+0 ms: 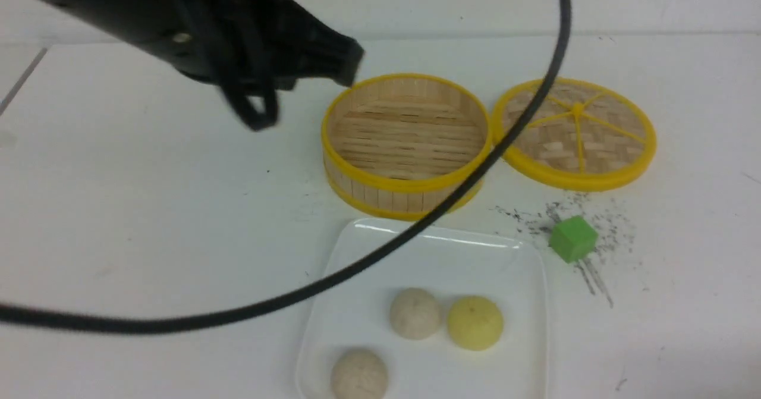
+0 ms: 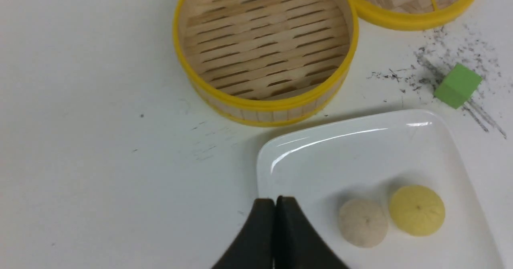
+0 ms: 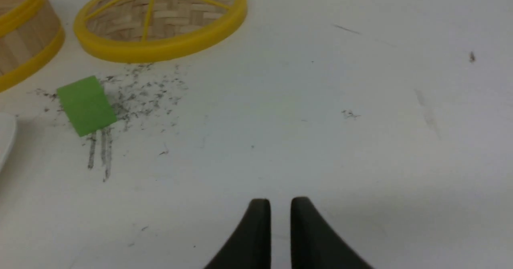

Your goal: Put the steamed buns into the plate on the white tablecloth.

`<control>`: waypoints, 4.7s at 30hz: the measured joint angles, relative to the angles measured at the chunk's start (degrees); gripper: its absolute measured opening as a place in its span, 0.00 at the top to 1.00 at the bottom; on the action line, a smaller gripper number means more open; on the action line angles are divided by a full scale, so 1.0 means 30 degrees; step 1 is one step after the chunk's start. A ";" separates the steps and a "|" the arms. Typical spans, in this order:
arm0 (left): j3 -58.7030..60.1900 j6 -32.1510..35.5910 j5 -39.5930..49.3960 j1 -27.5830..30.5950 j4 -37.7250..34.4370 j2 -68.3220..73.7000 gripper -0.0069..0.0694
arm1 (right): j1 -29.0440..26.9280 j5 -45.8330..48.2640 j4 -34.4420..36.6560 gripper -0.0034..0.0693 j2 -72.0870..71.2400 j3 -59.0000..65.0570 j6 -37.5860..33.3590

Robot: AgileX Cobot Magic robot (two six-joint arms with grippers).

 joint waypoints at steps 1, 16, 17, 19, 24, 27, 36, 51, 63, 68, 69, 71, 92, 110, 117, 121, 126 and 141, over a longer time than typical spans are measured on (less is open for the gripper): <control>0.0129 0.0000 0.0413 0.0000 0.0340 -0.0676 0.88 | -0.0065 0.0000 0.0000 0.82 0.0000 0.0000 0.0000; 1.3951 -0.5415 -0.4049 0.0000 0.2411 -1.1861 0.88 | -0.0111 0.0045 0.0000 0.79 0.0000 0.0000 0.0000; 1.5094 -0.6200 -0.5442 0.0000 0.2423 -1.2598 0.88 | -0.0111 0.0045 0.0000 0.79 0.0000 0.0000 0.0000; 1.6939 -0.7624 -0.8102 0.0000 0.2469 -1.3840 0.88 | -0.0111 0.0045 0.0000 0.79 0.0000 0.0000 0.0000; 1.9399 -0.9400 -1.2643 0.0000 0.2765 -1.5524 0.87 | -0.0111 0.0045 0.0000 0.79 0.0000 0.0000 0.0000; 1.9660 -0.9407 -1.2544 0.0000 0.2812 -1.5569 0.87 | -0.0111 0.0045 0.0000 0.79 0.0000 0.0000 0.0000; 1.9749 -0.9407 -0.9186 0.0000 0.2812 -1.5569 0.87 | -0.0111 0.0045 0.0000 0.77 0.0000 0.0000 0.0000; 2.2191 -0.9851 -0.9788 0.3903 0.4914 -1.7253 0.86 | -0.0136 0.0045 0.0000 0.74 0.0000 -0.0020 0.0000; 2.6584 -0.4075 -1.1641 1.4610 0.0231 -2.3572 0.84 | -0.0136 0.0045 0.0000 0.73 0.0000 -0.0020 0.0000; 2.7739 0.0794 -1.2163 1.6744 -0.2742 -2.4594 0.84 | -0.0136 0.0045 0.0000 0.71 0.0000 -0.0020 0.0000; 2.8004 0.1613 -1.2163 1.6845 -0.3176 -2.4640 0.84 | -0.0136 0.0045 0.0000 0.71 0.0000 -0.0020 0.0000; 2.8385 0.2219 -1.2163 1.6882 -0.3455 -2.4636 0.83 | -0.0136 0.0045 0.0000 0.71 0.0000 -0.0020 0.0000; 2.9478 0.2421 -1.3516 1.3868 -0.3073 -2.4645 0.80 | -0.0136 0.0066 0.0000 0.67 0.0000 -0.0020 0.0000; 2.9478 0.2421 -1.3516 1.3868 -0.3051 -2.4645 0.77 | -0.0136 0.0066 0.0000 0.65 0.0000 -0.0020 0.0000; 2.9478 0.2430 -1.3516 1.3868 -0.3044 -2.4645 0.76 | -0.0136 0.0066 0.0000 0.64 0.0000 -0.0020 0.0000; 2.9478 0.2430 -1.3516 1.3868 -0.3028 -2.4645 0.75 | -0.0136 0.0066 0.0000 0.63 0.0000 -0.0020 0.0000; 2.9478 0.2446 -1.3520 1.3868 -0.3008 -2.4645 0.75 | -0.0136 0.0066 0.0000 0.63 0.0000 -0.0020 0.0000; 2.9478 0.2469 -1.3520 1.3868 -0.2993 -2.4645 0.73 | -0.0136 0.0066 0.0000 0.62 0.0000 -0.0020 0.0000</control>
